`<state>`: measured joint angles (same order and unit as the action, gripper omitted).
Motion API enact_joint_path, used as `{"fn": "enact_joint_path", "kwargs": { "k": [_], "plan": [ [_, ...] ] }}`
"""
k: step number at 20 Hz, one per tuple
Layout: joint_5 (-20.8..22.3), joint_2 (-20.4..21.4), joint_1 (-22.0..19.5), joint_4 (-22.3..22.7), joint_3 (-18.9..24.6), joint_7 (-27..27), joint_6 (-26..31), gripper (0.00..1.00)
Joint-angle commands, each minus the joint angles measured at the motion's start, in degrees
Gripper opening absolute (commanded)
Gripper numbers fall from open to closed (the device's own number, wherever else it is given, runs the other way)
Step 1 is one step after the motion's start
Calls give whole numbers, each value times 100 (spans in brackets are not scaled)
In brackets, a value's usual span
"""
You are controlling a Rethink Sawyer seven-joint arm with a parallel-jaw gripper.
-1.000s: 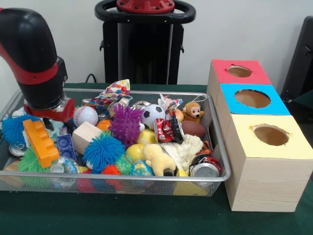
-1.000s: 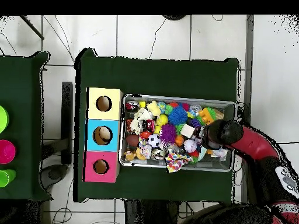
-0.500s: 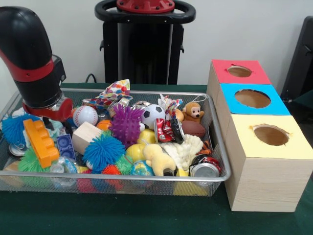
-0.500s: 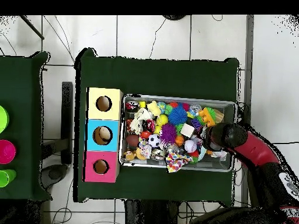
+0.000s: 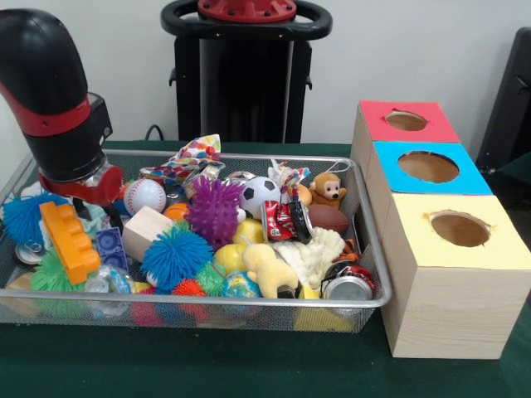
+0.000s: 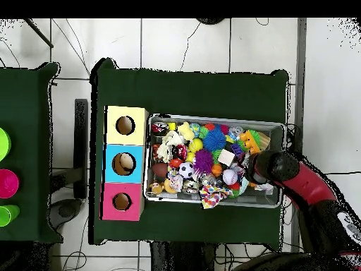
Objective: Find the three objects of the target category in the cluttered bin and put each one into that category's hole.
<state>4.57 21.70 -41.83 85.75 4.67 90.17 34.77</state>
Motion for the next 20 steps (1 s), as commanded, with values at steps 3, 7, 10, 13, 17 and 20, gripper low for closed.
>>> {"fn": "enact_joint_path", "kwargs": {
  "k": [3, 7, 10, 13, 17, 20],
  "plan": [
    [-81, -1247, -66, 594, 675, 1058, -1805, 100],
    [5, -1221, 22, 556, 584, 961, -1853, 0],
    [37, -1208, 116, 498, 496, 961, -1772, 0],
    [33, -1186, 180, 463, 443, 949, -1650, 0],
    [40, -1161, 257, 430, 395, 945, -1574, 0],
    [28, -1139, 419, 353, 245, 1039, -1483, 0]
  ]
}}
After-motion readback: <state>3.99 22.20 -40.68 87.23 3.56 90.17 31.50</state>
